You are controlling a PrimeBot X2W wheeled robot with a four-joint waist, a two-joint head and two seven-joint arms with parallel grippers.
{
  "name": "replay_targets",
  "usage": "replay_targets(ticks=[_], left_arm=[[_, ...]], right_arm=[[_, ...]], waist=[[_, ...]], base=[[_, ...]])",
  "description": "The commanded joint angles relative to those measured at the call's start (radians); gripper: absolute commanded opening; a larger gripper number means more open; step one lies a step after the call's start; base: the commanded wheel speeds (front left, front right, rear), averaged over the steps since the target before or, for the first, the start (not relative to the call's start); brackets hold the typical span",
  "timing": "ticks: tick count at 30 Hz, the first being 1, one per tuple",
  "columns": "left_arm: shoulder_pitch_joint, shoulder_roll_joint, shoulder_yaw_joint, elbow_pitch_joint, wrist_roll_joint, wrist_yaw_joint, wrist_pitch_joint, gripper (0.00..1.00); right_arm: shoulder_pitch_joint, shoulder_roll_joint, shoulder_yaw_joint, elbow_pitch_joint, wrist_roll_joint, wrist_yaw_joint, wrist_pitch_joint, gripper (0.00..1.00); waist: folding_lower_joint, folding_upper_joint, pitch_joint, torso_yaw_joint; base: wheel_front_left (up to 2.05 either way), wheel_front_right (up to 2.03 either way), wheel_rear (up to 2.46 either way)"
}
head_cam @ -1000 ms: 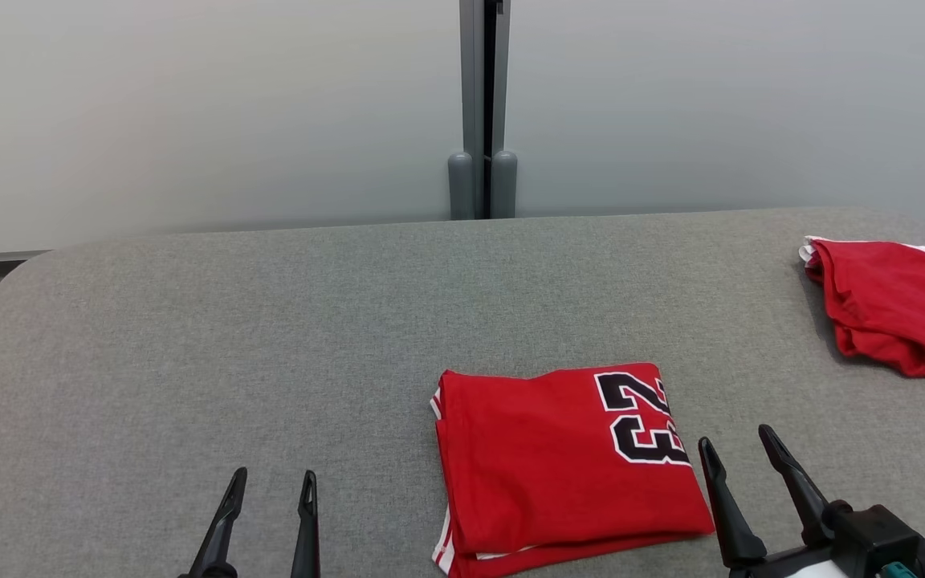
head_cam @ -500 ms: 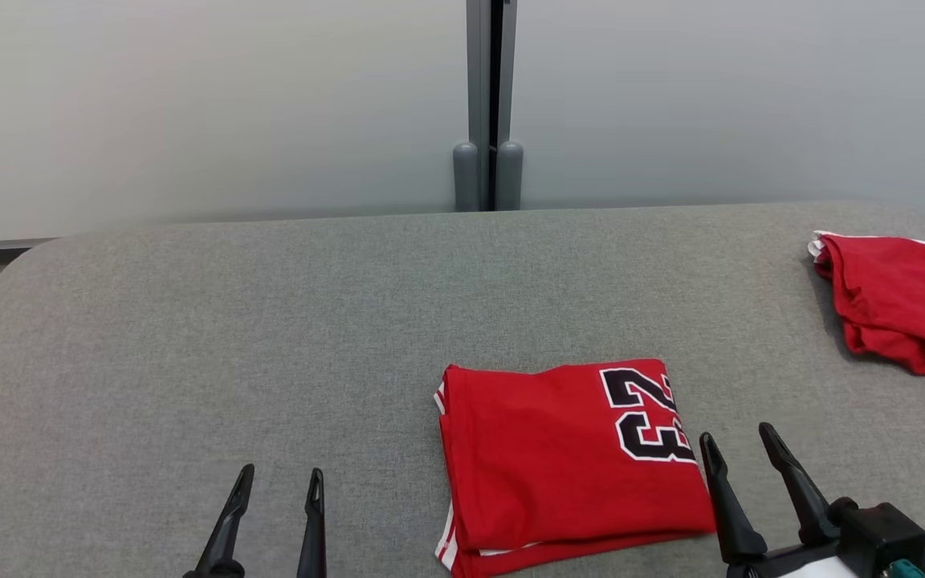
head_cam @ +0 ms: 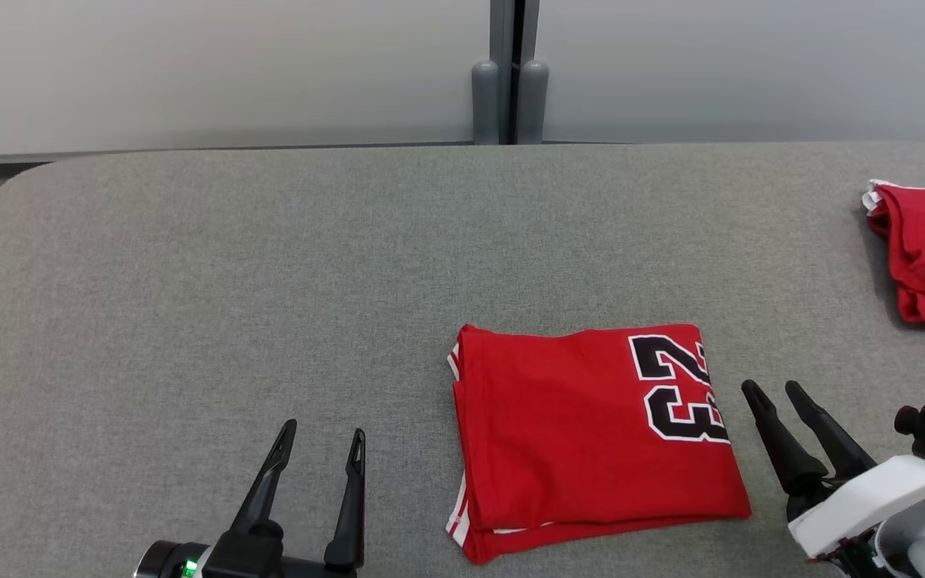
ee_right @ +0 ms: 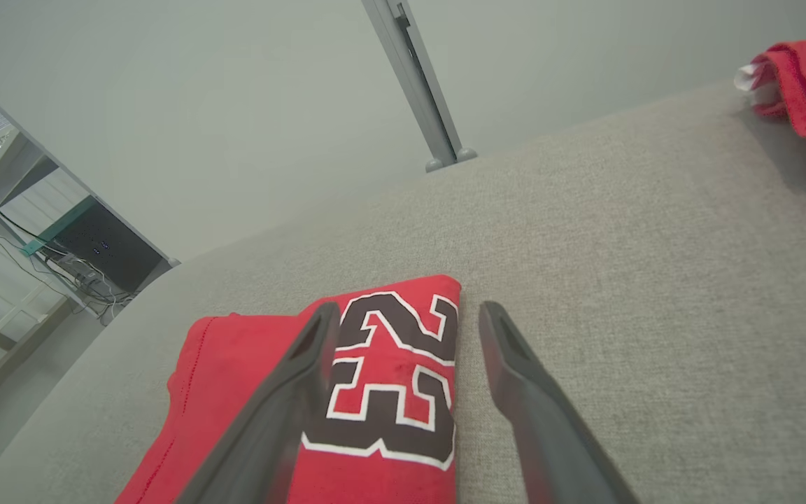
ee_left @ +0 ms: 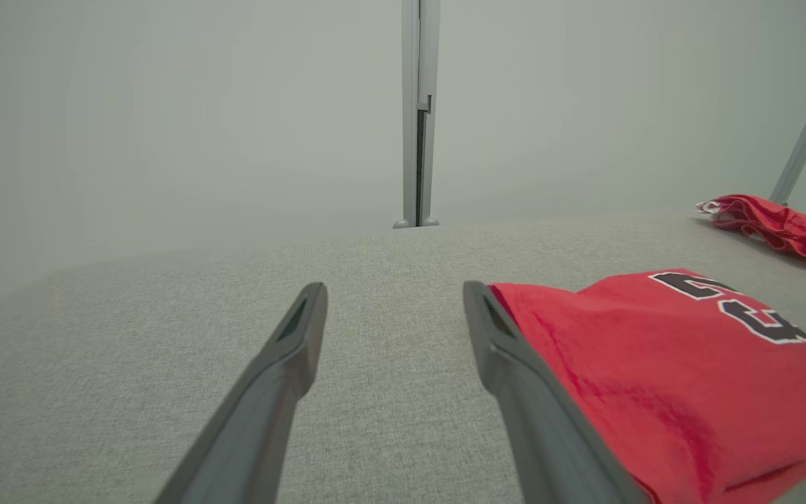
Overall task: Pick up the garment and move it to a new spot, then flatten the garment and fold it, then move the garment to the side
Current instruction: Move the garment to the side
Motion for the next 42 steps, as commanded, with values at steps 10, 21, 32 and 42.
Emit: replay_targets(ticks=[10, 21, 32, 42], left_arm=[[-0.083, 0.004, -0.049, 0.014, 0.008, 0.016, -0.004, 1.0], [-0.113, 0.004, -0.069, 0.025, 0.01, 0.025, -0.004, 1.0], [-0.124, 0.004, -0.073, 0.033, 0.019, 0.023, -0.004, 1.0], [-0.139, 0.004, -0.078, 0.021, 0.028, 0.017, -0.004, 1.0]], right_arm=[[-0.07, -0.161, 0.072, -0.066, 0.467, 0.0, 0.307, 1.0], [-0.083, -0.177, 0.101, -0.06, 0.571, 0.0, 0.376, 0.44], [-0.107, -0.187, 0.11, -0.06, 0.584, 0.0, 0.362, 0.0], [-0.199, -0.262, 0.096, -0.075, 0.51, 0.0, 0.279, 0.0]], waist=[[0.0, 0.0, 0.103, 0.034], [0.0, 0.0, 0.132, 0.054], [0.0, 0.0, 0.143, 0.063], [0.0, 0.0, 0.177, 0.021]], base=[[0.0, 0.0, 0.0], [0.0, 0.0, 0.0], [0.0, 0.0, 0.0], [0.0, 0.0, 0.0]])
